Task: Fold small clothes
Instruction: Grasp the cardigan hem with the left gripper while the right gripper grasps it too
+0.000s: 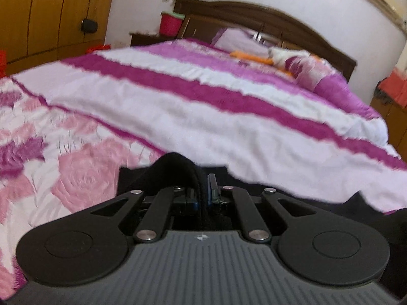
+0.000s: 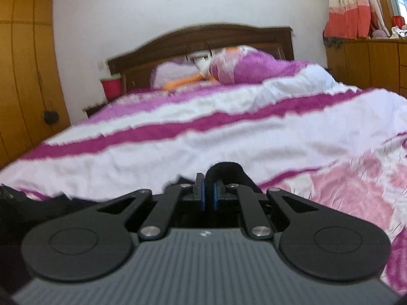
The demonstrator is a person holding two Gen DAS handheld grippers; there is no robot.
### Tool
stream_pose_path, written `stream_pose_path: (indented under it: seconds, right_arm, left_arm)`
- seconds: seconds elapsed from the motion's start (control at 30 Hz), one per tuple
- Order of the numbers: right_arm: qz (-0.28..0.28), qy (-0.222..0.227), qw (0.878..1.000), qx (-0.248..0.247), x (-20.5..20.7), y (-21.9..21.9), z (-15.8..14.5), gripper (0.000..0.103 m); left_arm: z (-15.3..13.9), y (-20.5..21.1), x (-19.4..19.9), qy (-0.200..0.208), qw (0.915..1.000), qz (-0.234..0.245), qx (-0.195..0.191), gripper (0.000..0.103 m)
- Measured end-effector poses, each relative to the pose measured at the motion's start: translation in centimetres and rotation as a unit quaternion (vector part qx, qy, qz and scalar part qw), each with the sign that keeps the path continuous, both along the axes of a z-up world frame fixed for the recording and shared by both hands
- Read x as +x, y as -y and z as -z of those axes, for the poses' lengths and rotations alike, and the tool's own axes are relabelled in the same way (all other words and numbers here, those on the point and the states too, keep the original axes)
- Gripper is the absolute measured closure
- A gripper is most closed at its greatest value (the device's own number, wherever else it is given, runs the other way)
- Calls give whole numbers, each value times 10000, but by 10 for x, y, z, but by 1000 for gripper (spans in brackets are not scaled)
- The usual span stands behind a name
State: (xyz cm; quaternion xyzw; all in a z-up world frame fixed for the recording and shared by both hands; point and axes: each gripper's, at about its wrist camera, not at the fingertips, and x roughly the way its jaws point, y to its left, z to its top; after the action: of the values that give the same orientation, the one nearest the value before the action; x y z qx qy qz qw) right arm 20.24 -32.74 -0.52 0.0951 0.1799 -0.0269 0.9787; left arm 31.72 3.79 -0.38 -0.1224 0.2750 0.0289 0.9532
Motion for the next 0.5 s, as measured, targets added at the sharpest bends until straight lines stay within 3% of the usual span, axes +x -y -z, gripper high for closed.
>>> stream_pose_path:
  seconds: [0.17, 0.37, 0.47, 0.5]
  right_arm:
    - [35, -500, 9984, 272, 13, 9, 27, 92]
    - [-69, -641, 9971, 401, 12, 12, 19, 90]
    - [-127, -624, 9967, 510, 0, 17, 11, 68]
    - [-185, -617, 9965, 537, -5, 18, 9, 65]
  left_arm:
    - [28, -3, 7, -133, 9999, -22, 84, 95]
    - [17, -4, -2, -125, 9998, 124, 71, 94]
    - [6, -8, -19, -126, 9995, 277, 21, 82]
    - [3, -10, -26, -115, 9994, 337, -24, 79]
